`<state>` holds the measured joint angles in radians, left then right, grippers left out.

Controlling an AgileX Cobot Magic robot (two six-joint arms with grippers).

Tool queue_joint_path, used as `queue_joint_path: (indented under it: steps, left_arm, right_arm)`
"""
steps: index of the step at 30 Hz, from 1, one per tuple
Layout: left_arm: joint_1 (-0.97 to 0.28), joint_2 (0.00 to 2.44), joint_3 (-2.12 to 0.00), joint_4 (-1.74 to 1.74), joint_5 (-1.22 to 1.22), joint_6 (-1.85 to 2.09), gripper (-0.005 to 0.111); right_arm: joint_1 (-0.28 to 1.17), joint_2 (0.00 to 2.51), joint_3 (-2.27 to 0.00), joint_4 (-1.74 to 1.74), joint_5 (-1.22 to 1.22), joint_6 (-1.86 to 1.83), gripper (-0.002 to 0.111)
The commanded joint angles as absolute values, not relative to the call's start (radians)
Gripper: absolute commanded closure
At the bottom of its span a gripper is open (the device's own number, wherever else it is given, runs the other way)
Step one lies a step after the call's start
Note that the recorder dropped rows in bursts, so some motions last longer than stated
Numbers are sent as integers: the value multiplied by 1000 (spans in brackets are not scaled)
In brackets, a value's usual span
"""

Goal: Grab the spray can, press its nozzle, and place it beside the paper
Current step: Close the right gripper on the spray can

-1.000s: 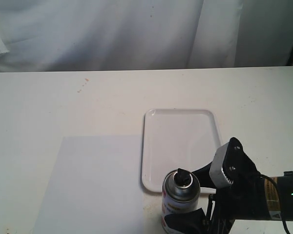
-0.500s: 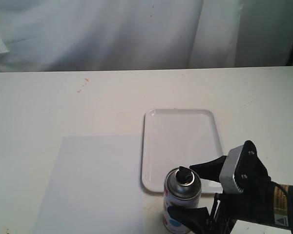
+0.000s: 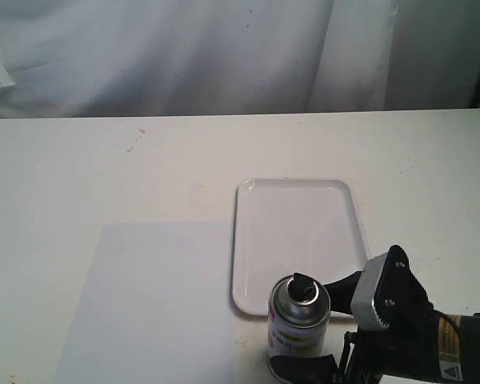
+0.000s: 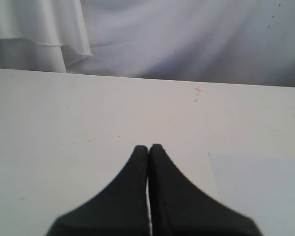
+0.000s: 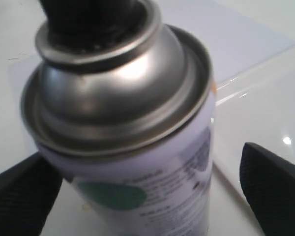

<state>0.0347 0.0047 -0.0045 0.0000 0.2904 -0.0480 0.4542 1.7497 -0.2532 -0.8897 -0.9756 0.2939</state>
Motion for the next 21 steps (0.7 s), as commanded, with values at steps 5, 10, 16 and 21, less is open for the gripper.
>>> queue_joint_path:
  steps: [5, 10, 16, 21]
  left_arm:
    - [35, 0, 0, 0, 284, -47, 107]
    - [35, 0, 0, 0, 284, -47, 107]
    - [35, 0, 0, 0, 284, -47, 107]
    - [35, 0, 0, 0, 284, -47, 107]
  right_arm:
    - [457, 1756, -249, -882, -1023, 266, 20]
    - [457, 1759, -249, -882, -1023, 263, 20]
    - [457, 1779, -249, -875, -1033, 246, 20]
    - [457, 1827, -249, -833, -1103, 175, 20]
